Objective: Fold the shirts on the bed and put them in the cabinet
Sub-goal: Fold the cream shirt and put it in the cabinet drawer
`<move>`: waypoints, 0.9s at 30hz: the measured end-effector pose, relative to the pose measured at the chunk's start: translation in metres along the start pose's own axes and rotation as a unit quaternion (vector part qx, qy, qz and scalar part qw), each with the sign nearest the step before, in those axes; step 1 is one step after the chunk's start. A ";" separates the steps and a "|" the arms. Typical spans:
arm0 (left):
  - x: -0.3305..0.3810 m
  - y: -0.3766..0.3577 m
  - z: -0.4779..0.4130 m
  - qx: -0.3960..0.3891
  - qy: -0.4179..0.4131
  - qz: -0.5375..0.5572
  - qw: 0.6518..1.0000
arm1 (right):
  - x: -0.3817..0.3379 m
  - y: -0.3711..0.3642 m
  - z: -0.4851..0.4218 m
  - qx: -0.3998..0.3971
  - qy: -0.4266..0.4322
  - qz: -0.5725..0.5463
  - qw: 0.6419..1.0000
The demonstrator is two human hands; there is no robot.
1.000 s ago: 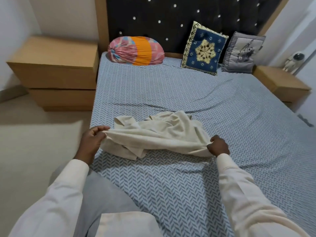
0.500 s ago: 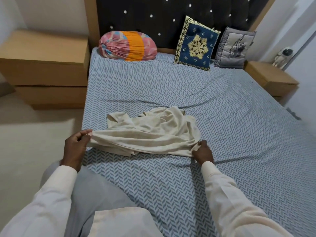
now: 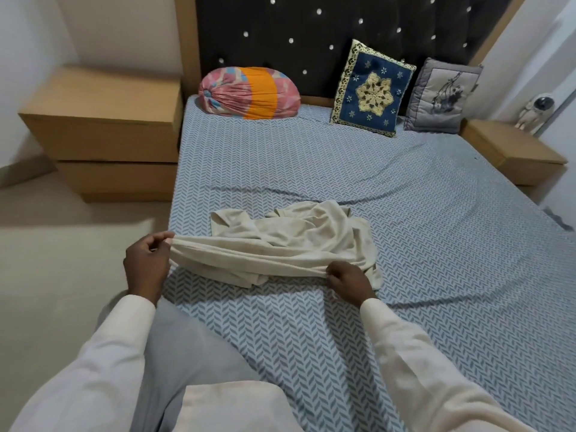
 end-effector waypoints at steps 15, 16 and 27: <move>0.081 -0.089 -0.051 -0.320 0.213 -0.142 0.912 | -0.021 0.103 -0.093 -0.184 -0.180 0.055 0.965; 0.115 -0.104 -0.068 -0.283 0.206 0.017 0.937 | -0.048 0.137 -0.112 -0.124 -0.148 -0.007 0.981; 0.370 -0.097 -0.166 -0.142 -0.101 0.381 0.908 | -0.153 0.404 -0.149 0.299 0.073 -0.394 0.866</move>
Point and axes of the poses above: each hand's wrist, its own z-axis away from the middle knuckle, its own y-axis out of the back of the hand, x = y × z, the point moved 6 cm from there along -z, towards the middle knuckle, and after that the axes turned 6 degrees about -y, right-handed, at the moved point
